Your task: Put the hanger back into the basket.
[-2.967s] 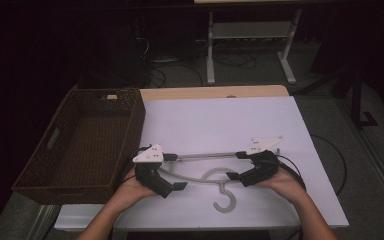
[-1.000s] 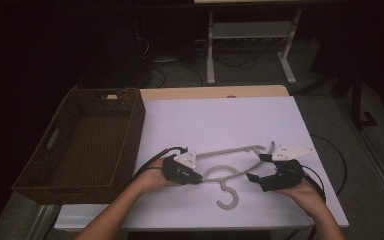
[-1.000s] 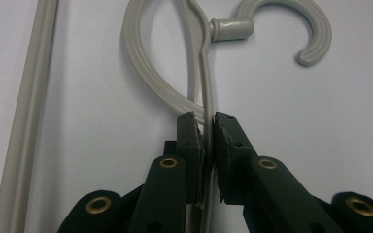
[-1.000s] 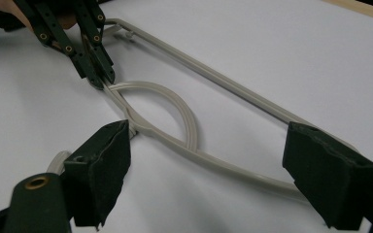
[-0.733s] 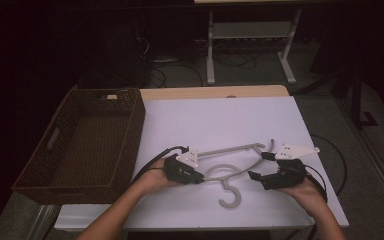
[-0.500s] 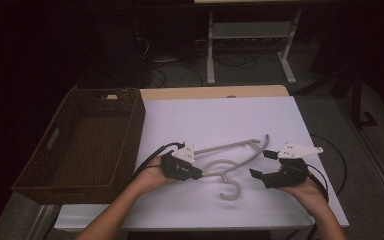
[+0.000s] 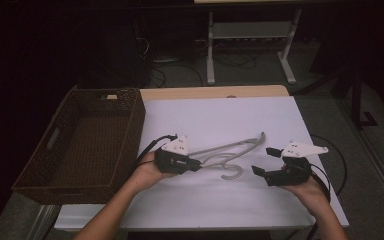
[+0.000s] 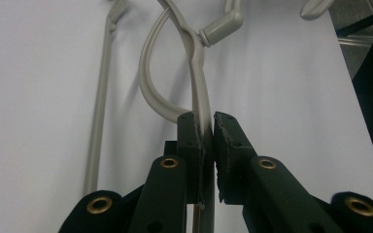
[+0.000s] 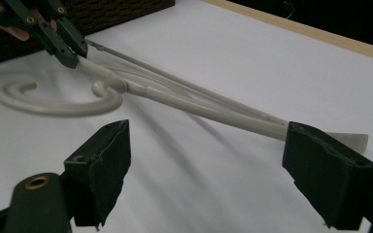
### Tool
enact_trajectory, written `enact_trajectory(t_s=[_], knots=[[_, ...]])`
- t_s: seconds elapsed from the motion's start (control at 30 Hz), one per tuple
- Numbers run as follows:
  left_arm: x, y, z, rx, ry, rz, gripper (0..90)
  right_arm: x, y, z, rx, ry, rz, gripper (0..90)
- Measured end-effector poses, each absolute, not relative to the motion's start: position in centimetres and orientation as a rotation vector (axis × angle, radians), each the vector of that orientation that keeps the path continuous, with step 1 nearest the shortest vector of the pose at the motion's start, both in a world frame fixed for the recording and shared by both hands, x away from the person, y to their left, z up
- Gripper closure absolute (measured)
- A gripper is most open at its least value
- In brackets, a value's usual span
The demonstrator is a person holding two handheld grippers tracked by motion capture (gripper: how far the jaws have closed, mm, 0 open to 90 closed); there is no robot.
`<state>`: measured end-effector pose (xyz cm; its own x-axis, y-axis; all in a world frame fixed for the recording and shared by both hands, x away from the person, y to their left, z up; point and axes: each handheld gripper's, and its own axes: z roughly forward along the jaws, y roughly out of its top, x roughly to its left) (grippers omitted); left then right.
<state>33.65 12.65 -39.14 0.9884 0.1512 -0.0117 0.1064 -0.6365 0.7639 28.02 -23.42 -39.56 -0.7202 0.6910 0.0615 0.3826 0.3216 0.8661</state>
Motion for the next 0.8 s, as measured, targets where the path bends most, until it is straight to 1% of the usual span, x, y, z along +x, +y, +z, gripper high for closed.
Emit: enact_trajectory(t_s=[0.13, 0.4, 0.8], knots=[[33.8, 13.2, -38.5, 2.235, 0.213, 0.082, 82.9, 28.0, -23.5, -39.6, 0.970, 2.269, 1.356, 17.2], [33.8, 13.8, -37.5, 2.197, 0.213, 0.111, 83.1, 28.0, -23.6, -39.5, 0.974, 2.266, 1.350, 17.2], [33.2, 14.1, -35.3, 2.186, 0.213, 0.167, 83.0, 28.0, -23.8, -39.4, 0.975, 2.253, 1.357, 17.1]])
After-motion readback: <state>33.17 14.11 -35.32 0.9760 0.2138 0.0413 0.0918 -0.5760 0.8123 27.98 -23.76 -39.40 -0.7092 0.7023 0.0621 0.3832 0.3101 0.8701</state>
